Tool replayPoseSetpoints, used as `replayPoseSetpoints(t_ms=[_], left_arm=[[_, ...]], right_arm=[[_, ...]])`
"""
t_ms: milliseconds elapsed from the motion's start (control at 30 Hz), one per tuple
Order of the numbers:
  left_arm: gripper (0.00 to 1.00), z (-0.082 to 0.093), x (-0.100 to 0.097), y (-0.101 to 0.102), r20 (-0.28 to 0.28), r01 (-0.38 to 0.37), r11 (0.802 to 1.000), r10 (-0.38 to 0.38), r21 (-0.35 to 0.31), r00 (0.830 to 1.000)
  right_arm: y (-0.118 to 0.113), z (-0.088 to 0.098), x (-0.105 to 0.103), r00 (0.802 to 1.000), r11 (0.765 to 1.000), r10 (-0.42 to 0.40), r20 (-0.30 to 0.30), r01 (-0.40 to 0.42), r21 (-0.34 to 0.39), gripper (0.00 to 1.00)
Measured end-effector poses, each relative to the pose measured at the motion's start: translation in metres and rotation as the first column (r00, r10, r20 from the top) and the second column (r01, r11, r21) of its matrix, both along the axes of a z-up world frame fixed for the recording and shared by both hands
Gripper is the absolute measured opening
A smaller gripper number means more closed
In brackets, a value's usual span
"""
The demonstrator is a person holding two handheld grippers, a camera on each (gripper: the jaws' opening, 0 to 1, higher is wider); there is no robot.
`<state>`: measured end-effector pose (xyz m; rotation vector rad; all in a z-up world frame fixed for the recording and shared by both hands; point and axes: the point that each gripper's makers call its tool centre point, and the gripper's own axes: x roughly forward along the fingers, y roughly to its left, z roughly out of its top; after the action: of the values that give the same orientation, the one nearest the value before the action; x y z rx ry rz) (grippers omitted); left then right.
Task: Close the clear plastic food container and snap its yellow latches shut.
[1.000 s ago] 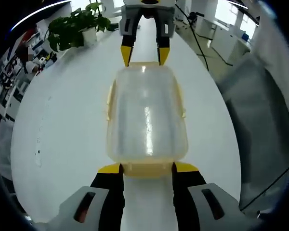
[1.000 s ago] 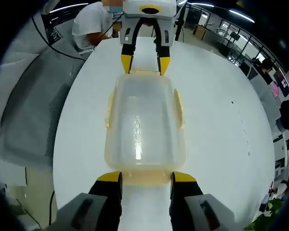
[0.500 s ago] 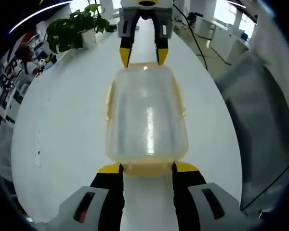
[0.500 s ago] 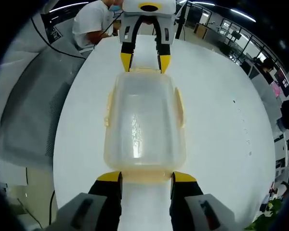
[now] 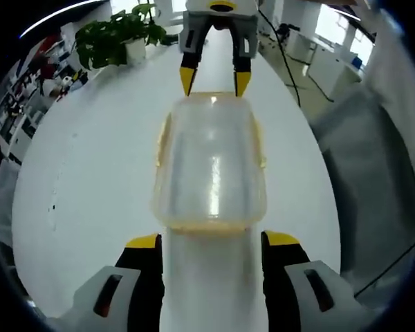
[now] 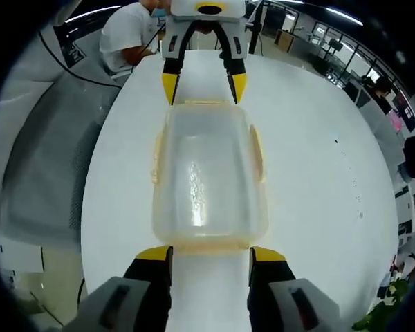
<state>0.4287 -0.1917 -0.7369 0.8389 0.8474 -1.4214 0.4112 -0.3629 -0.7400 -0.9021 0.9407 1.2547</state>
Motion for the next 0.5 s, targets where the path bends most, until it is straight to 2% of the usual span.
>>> replayPoseSetpoints(t_ms=[133, 200, 300, 333, 400, 433, 467, 500], left_arm=[[0.54, 0.006, 0.001, 0.001, -0.032, -0.081, 0.996, 0.08, -0.033, 0.996], [0.55, 0.01, -0.001, -0.003, -0.087, -0.141, 0.988, 0.136, -0.065, 0.987], [0.54, 0.014, 0.002, -0.004, -0.094, -0.175, 0.981, 0.167, -0.086, 0.982], [0.55, 0.015, 0.002, -0.007, -0.129, -0.225, 0.969, 0.212, -0.098, 0.969], [0.55, 0.017, 0.003, -0.008, -0.157, -0.274, 0.956, 0.256, -0.103, 0.954], [0.55, 0.015, 0.006, -0.005, -0.15, -0.303, 0.949, 0.288, -0.087, 0.946], [0.55, 0.011, 0.013, 0.0, -0.121, -0.342, 0.938, 0.333, -0.06, 0.935], [0.54, 0.01, 0.014, 0.001, -0.121, -0.365, 0.929, 0.356, -0.056, 0.926]], right_arm=[[-0.002, 0.007, -0.001, 0.999, 0.999, -0.032, -0.012, 0.032, 0.017, 0.42], [-0.003, 0.012, 0.0, 0.998, 0.997, -0.064, -0.017, 0.064, 0.037, 0.42], [-0.002, 0.015, 0.002, 0.995, 0.993, -0.103, -0.016, 0.104, 0.055, 0.4], [-0.001, 0.017, 0.003, 0.99, 0.988, -0.139, -0.019, 0.14, 0.063, 0.4], [0.005, 0.02, 0.003, 0.983, 0.978, -0.182, -0.038, 0.185, 0.095, 0.39], [0.008, 0.021, 0.002, 0.981, 0.976, -0.187, -0.041, 0.191, 0.106, 0.39], [0.011, 0.023, 0.002, 0.978, 0.971, -0.204, -0.043, 0.208, 0.12, 0.39], [0.012, 0.023, 0.003, 0.971, 0.963, -0.233, -0.05, 0.238, 0.125, 0.39]])
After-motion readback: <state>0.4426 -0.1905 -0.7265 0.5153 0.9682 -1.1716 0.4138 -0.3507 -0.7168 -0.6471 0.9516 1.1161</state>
